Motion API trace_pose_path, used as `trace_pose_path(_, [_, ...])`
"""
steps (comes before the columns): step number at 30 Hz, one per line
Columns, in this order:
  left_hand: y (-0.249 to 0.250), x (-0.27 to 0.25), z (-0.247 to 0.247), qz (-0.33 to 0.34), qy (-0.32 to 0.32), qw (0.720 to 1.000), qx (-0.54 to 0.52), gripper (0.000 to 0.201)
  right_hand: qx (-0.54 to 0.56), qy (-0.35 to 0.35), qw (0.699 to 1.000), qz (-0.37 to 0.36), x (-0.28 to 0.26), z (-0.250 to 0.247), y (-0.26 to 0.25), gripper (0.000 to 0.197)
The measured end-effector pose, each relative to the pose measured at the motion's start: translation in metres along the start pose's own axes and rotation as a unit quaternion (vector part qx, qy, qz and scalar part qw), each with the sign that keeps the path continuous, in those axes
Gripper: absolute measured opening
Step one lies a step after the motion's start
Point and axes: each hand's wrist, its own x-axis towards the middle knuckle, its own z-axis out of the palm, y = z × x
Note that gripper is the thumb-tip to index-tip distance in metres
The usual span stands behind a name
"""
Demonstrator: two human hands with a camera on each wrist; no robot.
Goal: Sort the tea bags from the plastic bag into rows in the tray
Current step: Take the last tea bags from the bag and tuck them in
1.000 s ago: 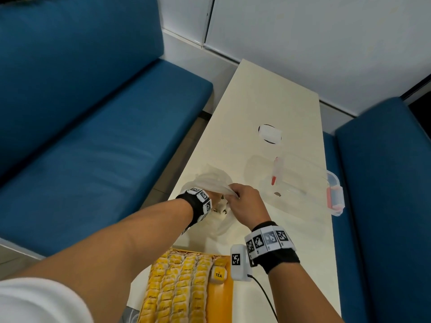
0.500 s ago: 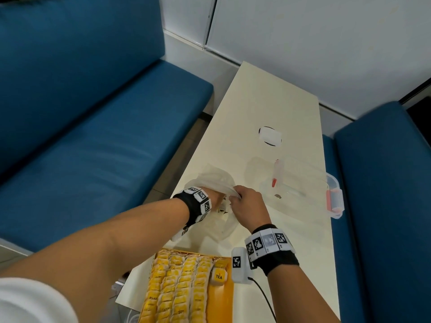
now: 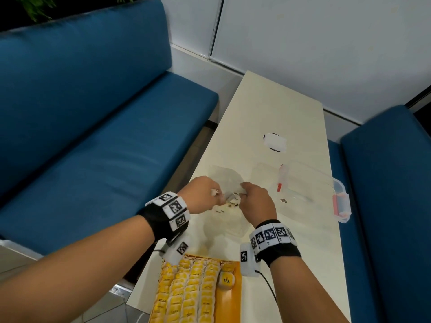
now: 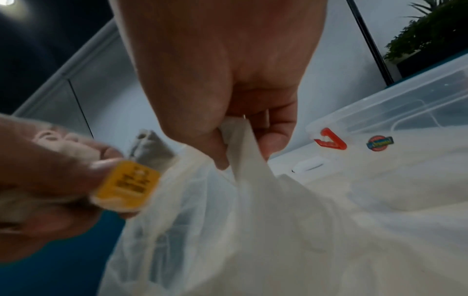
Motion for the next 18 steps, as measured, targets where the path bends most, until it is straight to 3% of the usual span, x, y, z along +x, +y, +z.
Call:
trace_pose_path(1, [-0.005, -0.004, 0.002, -0.046, -0.010, 0.993, -0.111, 0.016, 0.020, -0.013, 1.000, -0.001, -0.002, 0.003, 0.002, 0.044])
trace_pose_path(4, [-0.016, -0.017, 0.012, -0.154, -0.045, 0.915, -0.369, 0.012, 0.063, -0.004, 0.998, -0.013, -0.014, 0.006, 0.005, 0.052])
trace_pose_path(6, [-0.022, -0.024, 0.019, -0.191, -0.046, 0.877, -0.439, 0.011, 0.102, 0.049, 0.993, -0.023, -0.026, 0.004, 0.004, 0.050])
trace_pose_path(8, [-0.027, -0.029, 0.025, -0.224, -0.042, 0.841, -0.490, 0.012, 0.154, 0.081, 0.984, -0.034, -0.042, 0.002, -0.001, 0.033])
trace_pose_path(10, [-0.031, -0.032, 0.032, -0.247, -0.043, 0.806, -0.535, 0.012, 0.200, 0.054, 0.978, -0.029, -0.059, 0.004, -0.006, 0.019])
trace_pose_path(12, [-0.035, -0.036, 0.038, -0.248, -0.051, 0.776, -0.577, 0.011, 0.264, -0.011, 0.964, 0.017, -0.069, 0.009, -0.011, 0.024])
trace_pose_path(15, [-0.036, -0.042, 0.048, -0.234, -0.062, 0.760, -0.603, 0.017, 0.401, -0.123, 0.898, 0.131, -0.071, 0.011, -0.016, 0.038])
trace_pose_path(18, [-0.035, -0.048, 0.057, -0.235, -0.044, 0.770, -0.592, 0.012, 0.472, -0.152, 0.850, 0.177, -0.069, 0.012, -0.017, 0.037])
